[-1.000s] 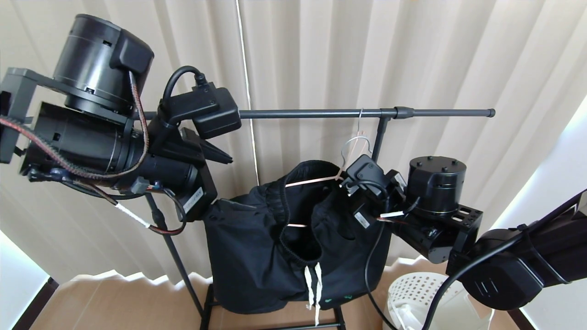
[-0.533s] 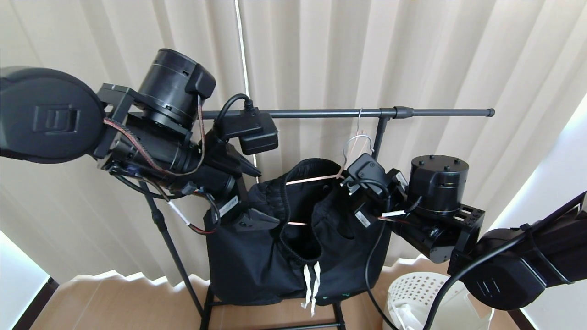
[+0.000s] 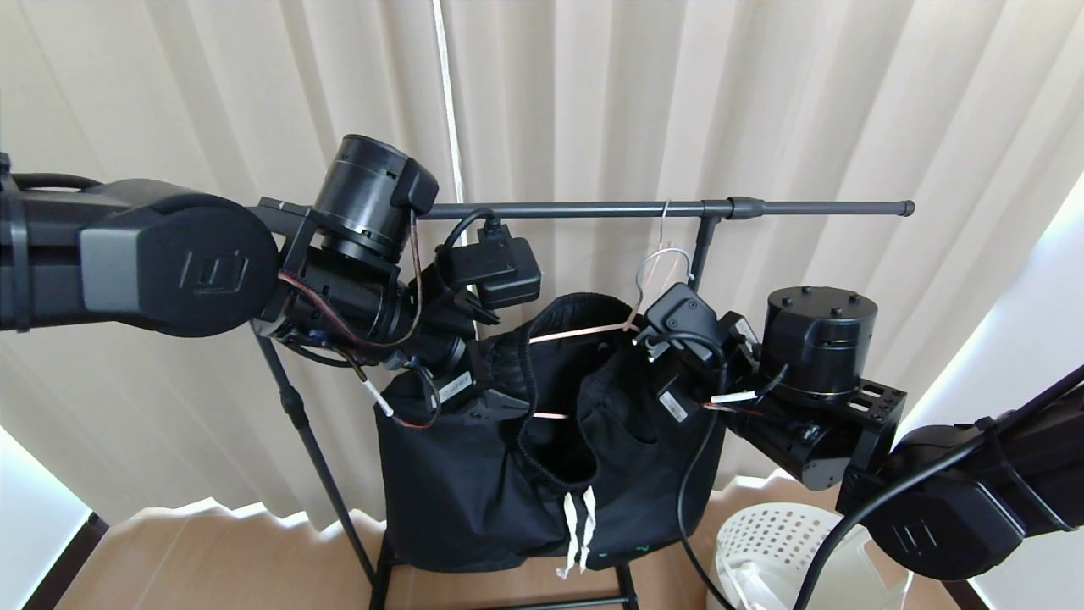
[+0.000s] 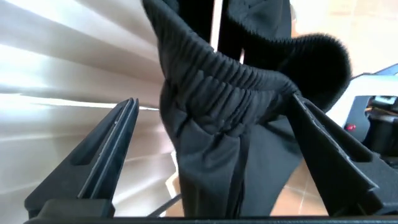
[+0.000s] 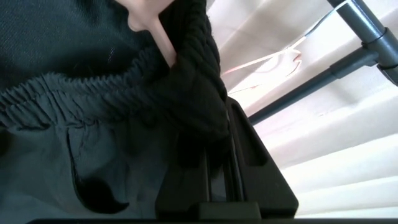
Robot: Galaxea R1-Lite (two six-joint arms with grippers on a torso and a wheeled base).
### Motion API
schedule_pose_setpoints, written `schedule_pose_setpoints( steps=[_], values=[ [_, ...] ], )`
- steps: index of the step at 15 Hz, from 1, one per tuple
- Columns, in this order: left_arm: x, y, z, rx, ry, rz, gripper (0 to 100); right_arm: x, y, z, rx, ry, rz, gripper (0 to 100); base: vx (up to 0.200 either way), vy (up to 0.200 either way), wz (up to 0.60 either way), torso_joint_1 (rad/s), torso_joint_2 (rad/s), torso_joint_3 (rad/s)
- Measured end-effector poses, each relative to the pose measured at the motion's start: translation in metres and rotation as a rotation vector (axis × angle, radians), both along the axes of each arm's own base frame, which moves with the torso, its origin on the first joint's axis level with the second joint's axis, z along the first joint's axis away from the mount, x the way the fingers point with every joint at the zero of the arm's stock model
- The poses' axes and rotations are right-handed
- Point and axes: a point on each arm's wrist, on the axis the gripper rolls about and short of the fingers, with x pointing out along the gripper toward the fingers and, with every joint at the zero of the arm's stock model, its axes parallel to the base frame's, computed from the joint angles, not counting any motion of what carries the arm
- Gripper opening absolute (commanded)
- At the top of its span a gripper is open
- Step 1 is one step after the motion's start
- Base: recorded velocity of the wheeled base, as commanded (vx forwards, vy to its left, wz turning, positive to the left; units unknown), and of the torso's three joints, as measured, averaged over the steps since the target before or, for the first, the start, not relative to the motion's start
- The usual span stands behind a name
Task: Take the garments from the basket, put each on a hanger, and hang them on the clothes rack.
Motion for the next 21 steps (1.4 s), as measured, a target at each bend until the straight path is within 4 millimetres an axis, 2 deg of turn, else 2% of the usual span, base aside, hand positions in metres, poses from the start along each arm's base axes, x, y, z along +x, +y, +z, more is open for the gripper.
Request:
schedule_pose_setpoints(
  steps=[4, 9, 10, 17, 21],
  values=[
    [0.009, -0.006, -0.004, -0.03, -0.054, 0.005, 100, -0.009, 0.003, 0.003, 0.007, 0.0, 0.048, 0, 0.0, 0.0, 0.0, 0.0, 0.0, 0.0],
    [0.012, -0.008, -0.016, -0.024, -0.037, 0.007, 100, -0.017, 0.003, 0.01, 0.025, -0.02, 0.084, 0, 0.0, 0.0, 0.0, 0.0, 0.0, 0.0],
    [0.012, -0.008, -0.018, -0.021, -0.033, 0.008, 0, -0.017, 0.003, 0.012, 0.035, -0.034, 0.085, 0, 0.0, 0.0, 0.0, 0.0, 0.0, 0.0],
    [0.006, -0.004, -0.021, -0.013, -0.018, 0.01, 0, -0.018, 0.003, 0.012, 0.04, -0.039, 0.087, 0, 0.0, 0.0, 0.0, 0.0, 0.0, 0.0],
    [0.004, -0.004, -0.023, -0.041, -0.068, 0.011, 0, -0.017, 0.003, 0.012, 0.041, -0.04, 0.089, 0, 0.0, 0.0, 0.0, 0.0, 0.0, 0.0]
  ],
)
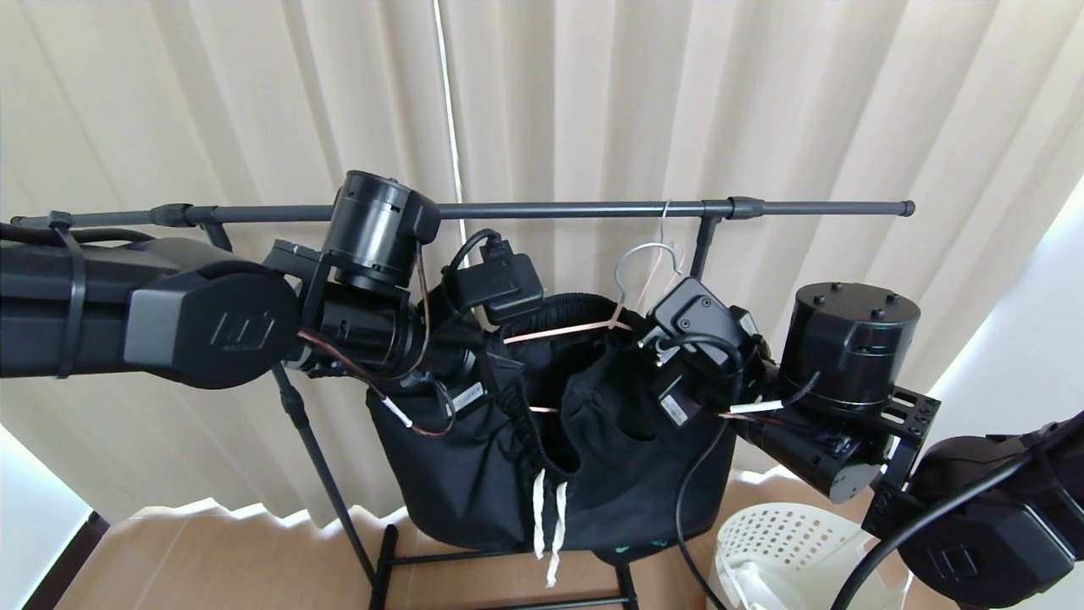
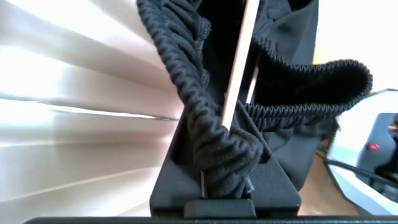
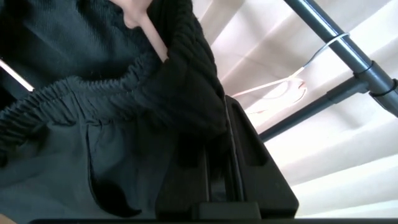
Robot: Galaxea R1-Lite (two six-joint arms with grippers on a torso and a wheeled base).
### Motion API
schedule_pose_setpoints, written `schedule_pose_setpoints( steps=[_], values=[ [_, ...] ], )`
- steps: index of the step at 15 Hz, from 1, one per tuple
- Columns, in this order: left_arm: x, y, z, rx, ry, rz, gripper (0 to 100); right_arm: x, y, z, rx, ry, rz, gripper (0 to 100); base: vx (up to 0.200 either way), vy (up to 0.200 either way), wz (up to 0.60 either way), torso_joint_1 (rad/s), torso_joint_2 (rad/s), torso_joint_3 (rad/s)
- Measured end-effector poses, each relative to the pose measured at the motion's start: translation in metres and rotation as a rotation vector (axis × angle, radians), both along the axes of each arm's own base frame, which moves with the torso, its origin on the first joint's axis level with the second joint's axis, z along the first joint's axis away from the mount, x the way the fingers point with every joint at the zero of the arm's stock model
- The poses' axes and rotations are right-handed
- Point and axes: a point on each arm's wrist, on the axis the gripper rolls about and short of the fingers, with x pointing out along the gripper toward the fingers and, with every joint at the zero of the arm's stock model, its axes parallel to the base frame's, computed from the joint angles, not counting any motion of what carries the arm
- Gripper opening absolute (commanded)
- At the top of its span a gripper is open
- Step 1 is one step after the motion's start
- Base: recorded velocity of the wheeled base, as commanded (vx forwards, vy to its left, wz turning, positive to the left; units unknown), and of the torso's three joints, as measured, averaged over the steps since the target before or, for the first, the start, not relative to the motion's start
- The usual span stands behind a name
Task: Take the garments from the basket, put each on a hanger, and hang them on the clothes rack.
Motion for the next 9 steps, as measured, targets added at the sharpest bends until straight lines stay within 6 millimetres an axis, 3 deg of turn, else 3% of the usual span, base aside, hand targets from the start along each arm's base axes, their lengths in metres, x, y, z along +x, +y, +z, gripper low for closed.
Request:
schedule_pose_setpoints(
  steps=[1, 9],
  values=[
    [0.0, 0.0, -0.002, -0.008, -0.029, 0.012, 0, 0.0, 0.0, 0.0, 0.001, -0.001, -0.001, 100, 0.0, 0.0, 0.0, 0.0, 0.0, 0.0],
    [-0.015, 0.011, -0.002, -0.06, -0.068, 0.086, 0, 0.003, -0.014, -0.002, 0.0, 0.029, 0.067, 100, 0.0, 0.0, 0.0, 0.0, 0.0, 0.0]
  ],
)
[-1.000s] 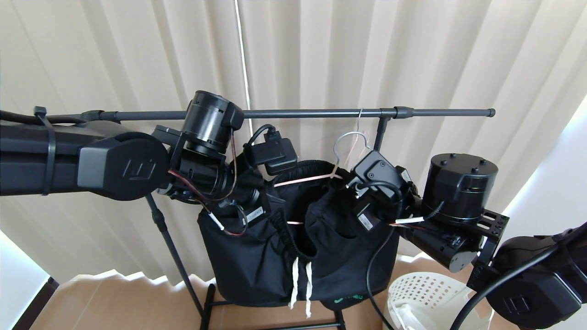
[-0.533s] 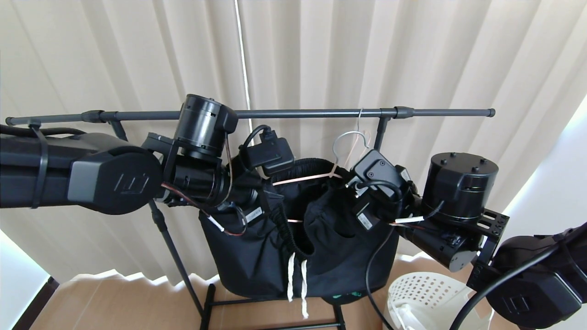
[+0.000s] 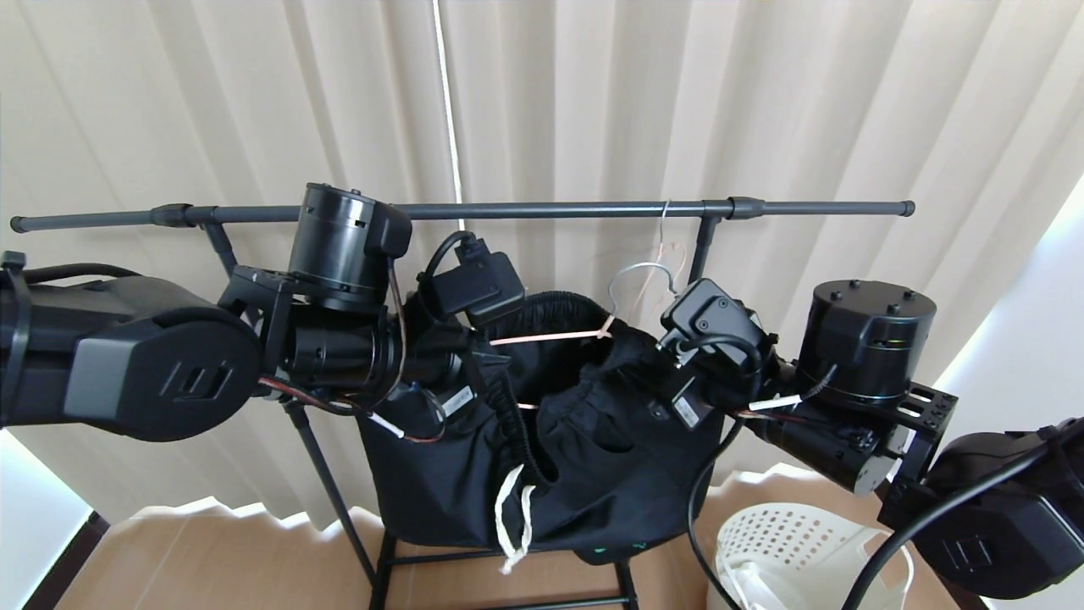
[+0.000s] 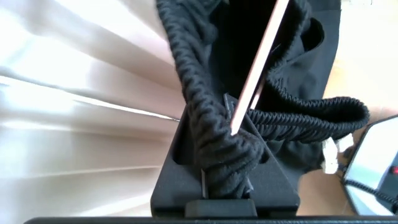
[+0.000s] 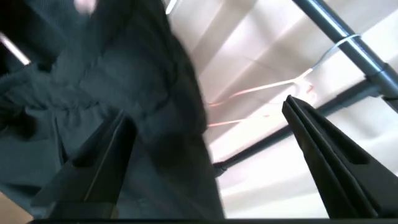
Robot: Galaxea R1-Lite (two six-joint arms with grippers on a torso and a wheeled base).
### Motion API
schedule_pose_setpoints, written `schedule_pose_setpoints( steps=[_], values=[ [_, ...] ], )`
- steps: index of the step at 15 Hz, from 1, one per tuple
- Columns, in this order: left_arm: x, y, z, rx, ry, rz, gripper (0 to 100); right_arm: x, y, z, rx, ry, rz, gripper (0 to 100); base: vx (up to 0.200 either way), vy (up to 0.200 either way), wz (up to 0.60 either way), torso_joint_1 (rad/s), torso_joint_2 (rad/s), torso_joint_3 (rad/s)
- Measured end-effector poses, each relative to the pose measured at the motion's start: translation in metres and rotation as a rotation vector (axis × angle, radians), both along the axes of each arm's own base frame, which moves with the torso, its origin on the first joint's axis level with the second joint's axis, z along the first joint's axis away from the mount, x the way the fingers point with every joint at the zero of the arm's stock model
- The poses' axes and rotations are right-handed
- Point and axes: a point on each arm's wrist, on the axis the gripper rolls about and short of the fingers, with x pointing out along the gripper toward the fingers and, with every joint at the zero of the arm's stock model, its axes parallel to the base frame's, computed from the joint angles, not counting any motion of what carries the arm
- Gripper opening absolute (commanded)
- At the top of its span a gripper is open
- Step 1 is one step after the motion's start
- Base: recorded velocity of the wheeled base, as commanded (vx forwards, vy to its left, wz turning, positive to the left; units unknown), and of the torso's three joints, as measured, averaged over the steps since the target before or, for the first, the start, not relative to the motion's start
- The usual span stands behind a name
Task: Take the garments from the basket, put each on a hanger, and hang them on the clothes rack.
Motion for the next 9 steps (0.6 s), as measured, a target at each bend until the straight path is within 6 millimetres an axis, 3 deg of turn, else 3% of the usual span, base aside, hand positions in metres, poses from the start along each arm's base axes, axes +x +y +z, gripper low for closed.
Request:
schedule_pose_setpoints(
  steps=[9],
  values=[
    [-0.024, 0.028, 0.014, -0.052, -0.003, 0.062, 0, -0.005, -0.032, 0.01, 0.047, 0.051, 0.26, 100, 0.0, 0.0, 0.0, 0.0, 0.0, 0.0]
  ],
)
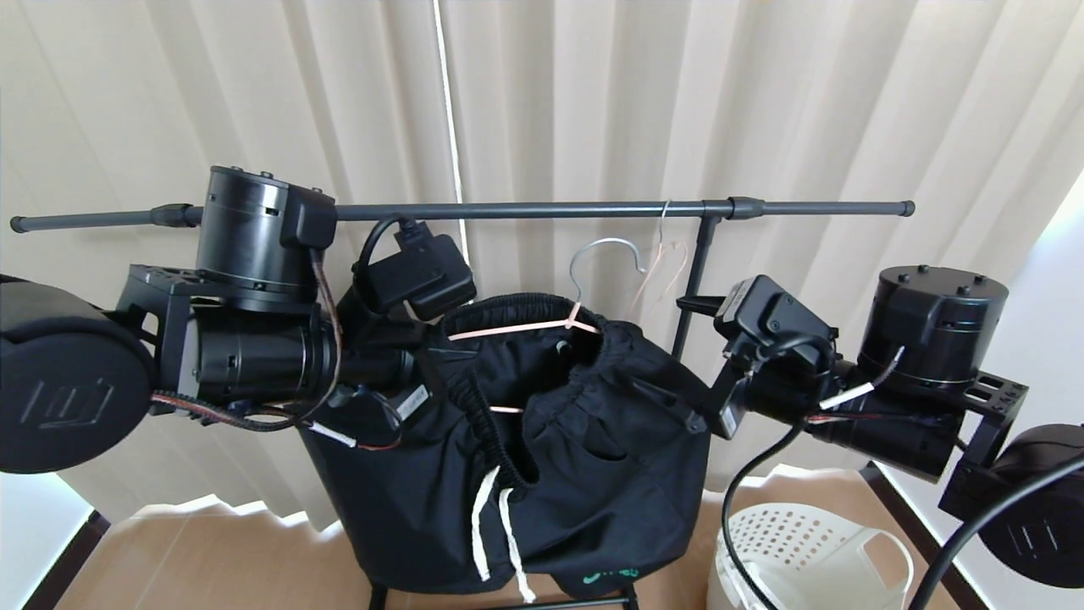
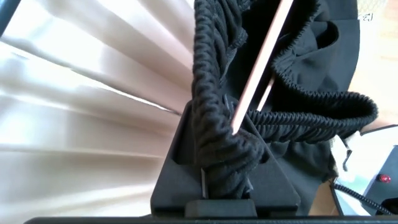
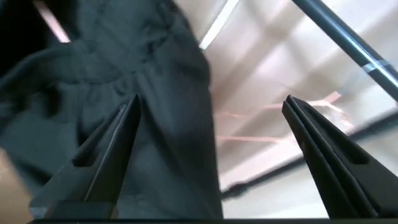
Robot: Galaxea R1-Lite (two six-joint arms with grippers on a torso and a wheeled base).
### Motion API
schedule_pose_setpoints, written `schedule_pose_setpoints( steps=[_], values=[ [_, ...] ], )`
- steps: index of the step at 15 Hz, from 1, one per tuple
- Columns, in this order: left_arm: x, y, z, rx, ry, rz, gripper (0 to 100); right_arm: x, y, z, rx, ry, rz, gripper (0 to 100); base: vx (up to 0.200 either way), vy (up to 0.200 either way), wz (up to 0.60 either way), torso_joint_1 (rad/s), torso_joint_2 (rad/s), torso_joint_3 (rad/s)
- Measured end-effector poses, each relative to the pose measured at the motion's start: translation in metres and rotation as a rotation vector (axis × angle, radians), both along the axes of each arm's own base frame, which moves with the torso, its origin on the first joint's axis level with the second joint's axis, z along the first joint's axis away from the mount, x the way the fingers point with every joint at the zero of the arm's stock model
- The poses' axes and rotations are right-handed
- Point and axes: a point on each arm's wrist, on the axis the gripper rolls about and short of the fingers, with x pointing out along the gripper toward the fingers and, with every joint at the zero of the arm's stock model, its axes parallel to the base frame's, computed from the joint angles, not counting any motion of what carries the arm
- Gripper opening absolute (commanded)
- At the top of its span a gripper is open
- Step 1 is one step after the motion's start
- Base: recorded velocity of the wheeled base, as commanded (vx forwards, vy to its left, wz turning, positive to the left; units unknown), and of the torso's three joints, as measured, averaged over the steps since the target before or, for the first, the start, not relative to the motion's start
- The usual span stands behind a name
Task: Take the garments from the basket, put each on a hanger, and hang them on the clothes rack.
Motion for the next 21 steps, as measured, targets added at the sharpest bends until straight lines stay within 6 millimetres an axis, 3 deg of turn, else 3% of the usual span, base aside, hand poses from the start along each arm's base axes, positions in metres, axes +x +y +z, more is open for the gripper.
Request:
schedule_pose_setpoints(
  steps=[5, 10, 20, 21],
  values=[
    [-0.014, 0.012, 0.007, -0.037, -0.001, 0.029, 0, -0.007, -0.021, 0.001, 0.014, 0.101, 0.166, 100, 0.0, 0.0, 0.0, 0.0, 0.0, 0.0],
    [-0.021, 0.026, 0.018, -0.074, -0.024, 0.074, 0, 0.005, -0.035, -0.001, 0.011, 0.12, 0.117, 100, 0.0, 0.0, 0.0, 0.0, 0.0, 0.0],
    [-0.034, 0.037, 0.032, -0.127, -0.054, 0.102, 0, 0.043, -0.036, -0.029, -0.02, 0.18, 0.025, 100, 0.0, 0.0, 0.0, 0.0, 0.0, 0.0],
    [-0.035, 0.038, 0.032, -0.128, -0.055, 0.103, 0, 0.045, -0.036, -0.03, -0.022, 0.182, 0.021, 0, 0.0, 0.0, 0.0, 0.0, 0.0, 0.0]
  ],
)
